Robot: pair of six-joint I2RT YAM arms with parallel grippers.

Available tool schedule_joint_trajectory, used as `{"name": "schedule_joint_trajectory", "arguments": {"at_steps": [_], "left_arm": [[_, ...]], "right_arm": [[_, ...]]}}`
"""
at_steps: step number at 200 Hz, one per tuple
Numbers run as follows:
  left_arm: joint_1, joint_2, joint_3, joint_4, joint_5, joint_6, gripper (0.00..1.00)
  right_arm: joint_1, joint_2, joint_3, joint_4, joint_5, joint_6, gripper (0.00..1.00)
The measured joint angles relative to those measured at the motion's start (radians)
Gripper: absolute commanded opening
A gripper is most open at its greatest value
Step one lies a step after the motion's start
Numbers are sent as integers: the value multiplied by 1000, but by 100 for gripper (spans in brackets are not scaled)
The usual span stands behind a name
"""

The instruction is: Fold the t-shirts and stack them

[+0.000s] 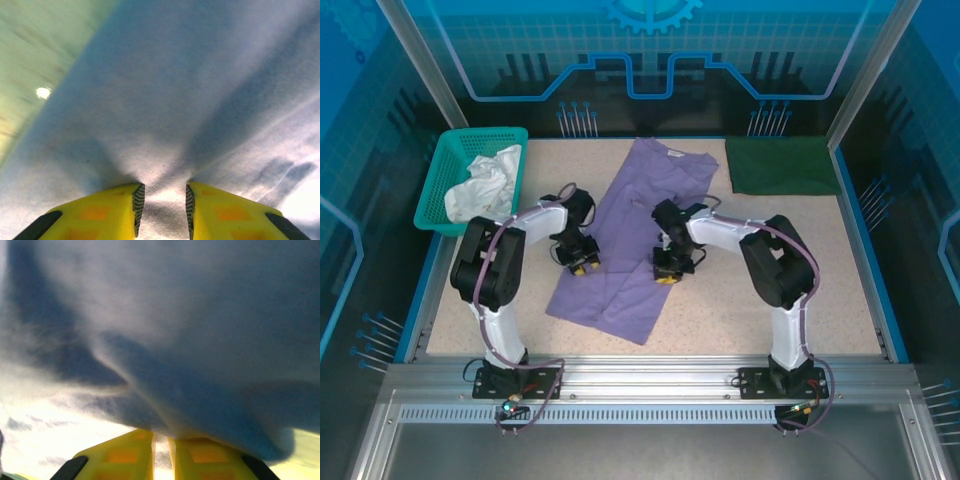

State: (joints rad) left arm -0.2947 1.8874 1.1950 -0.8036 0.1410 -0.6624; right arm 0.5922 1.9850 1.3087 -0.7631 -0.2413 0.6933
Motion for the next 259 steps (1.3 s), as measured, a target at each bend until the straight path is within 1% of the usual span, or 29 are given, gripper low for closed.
{"name": "schedule_joint_trajectory", "arguments": {"at_steps": [31,52,74,92,108,123,159,191,201,221,259], "left_arm": [[-95,0,10,-9,74,-33,38],[-112,0,73,-56,85,-47,42],[-108,2,245,-88,76,-46,43],[-108,41,451,-93,58,-42,43],[-108,125,640,-75,47,-38,42],[-108,228,777,-62,42,-37,42],[-110,539,1062,-38,40,-35,43],[-114,749,1228,10,72,-46,44],[-114,782,1273,24,89,-56,44],[-114,821,1352,78,84,-88,43],[-102,876,1398,153,64,-174,43]], "right_arm": [[-111,-64,-85,-31,7,-20,22],[-175,-105,-132,-64,33,-26,26],[-233,-137,-170,-87,51,-25,33],[-255,-158,-184,-105,63,-34,41],[-257,-177,-186,-115,69,-34,47],[-259,-201,-186,-118,66,-24,52],[-260,-274,-196,-119,49,6,54],[-260,-322,-196,-119,45,52,55],[-259,-336,-196,-121,46,63,55],[-259,-373,-200,-131,50,79,58],[-259,-430,-245,-147,58,101,61]]}}
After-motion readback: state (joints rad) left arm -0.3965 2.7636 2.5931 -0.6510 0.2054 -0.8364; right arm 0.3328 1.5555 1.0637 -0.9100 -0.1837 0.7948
